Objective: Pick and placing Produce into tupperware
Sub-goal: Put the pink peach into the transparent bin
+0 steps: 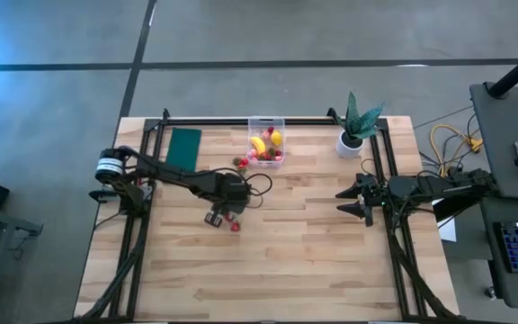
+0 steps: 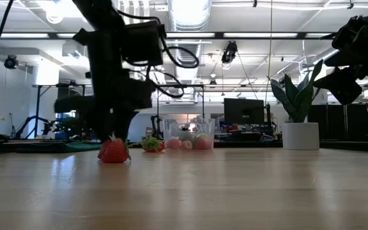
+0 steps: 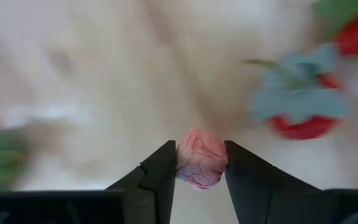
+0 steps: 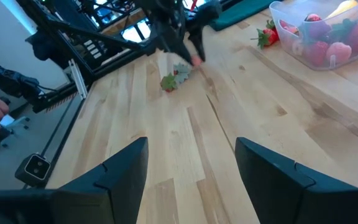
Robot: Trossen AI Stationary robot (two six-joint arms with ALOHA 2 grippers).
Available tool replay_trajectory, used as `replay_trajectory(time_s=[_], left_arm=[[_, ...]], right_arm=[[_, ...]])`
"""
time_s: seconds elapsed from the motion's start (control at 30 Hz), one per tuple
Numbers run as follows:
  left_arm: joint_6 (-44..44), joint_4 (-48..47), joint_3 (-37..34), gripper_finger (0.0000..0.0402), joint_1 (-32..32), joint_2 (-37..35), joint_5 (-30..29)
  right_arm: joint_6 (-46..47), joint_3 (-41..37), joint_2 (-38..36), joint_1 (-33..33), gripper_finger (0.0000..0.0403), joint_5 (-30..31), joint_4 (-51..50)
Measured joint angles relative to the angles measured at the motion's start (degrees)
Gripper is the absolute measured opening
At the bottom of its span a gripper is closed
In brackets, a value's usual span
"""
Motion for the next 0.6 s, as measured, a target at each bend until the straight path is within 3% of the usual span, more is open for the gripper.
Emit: replay_trajectory(time_s=[0.1,0.17,0.4,0.6], left_arm=[[3.5,-1.2,2.9,0.0106,0.7,-0.6,-6.4],[6.3,-2.5,6.1,0.0105,2.0,-1.0,-7.1],[13.3,-1.0,19.8,0.0105,11.3,-0.8,-6.7],[14.1,2.7,27.5,0.0105,22.8,3.7,-0.8]], right_arm=[[0.0,0.0,0.0,0.0,0.0233,0.0,0.0],[0.0,0.0,0.0,0.0,0.0233,0.0,0.0],[0.0,0.0,0.0,0.0,0.0233,0.0,0.0],[0.0,0.0,0.0,0.0,0.0233,0.0,0.0]])
